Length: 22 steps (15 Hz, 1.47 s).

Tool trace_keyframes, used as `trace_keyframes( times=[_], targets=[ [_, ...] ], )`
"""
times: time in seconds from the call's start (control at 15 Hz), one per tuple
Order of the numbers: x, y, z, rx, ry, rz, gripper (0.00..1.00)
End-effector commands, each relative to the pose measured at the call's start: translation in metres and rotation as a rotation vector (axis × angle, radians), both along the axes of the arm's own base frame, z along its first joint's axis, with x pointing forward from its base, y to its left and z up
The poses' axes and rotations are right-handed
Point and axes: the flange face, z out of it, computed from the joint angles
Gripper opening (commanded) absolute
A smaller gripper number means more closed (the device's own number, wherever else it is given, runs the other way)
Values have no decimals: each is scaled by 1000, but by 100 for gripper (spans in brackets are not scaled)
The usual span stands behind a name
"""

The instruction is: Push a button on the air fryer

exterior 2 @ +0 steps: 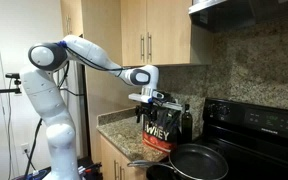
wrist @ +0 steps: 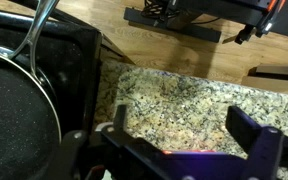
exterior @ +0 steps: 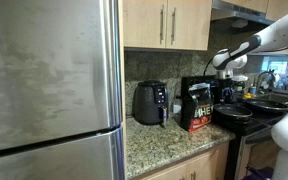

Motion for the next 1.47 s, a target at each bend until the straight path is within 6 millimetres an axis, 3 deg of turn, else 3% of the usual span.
trace_keyframes(
  times=[0.0,0.13,0.2,0.47,0.67,0.73,0.8,0.93,1.0,1.13,1.4],
  targets=[
    [0,0,0,0,1,0,100],
    [0,0,0,0,1,0,100],
    [2,17,-4,13,17,46,100],
    [-19,122,-2,95,26,274,100],
    [-50,189,28,157,-15,427,100],
    [-22,172,9,121,19,345,100],
    [-32,189,20,126,5,384,100],
    [-45,198,34,126,-22,410,100],
    [-48,196,36,129,-29,412,100],
    [-49,219,31,218,-51,432,100],
    [-44,249,31,407,-213,304,100]
  ],
)
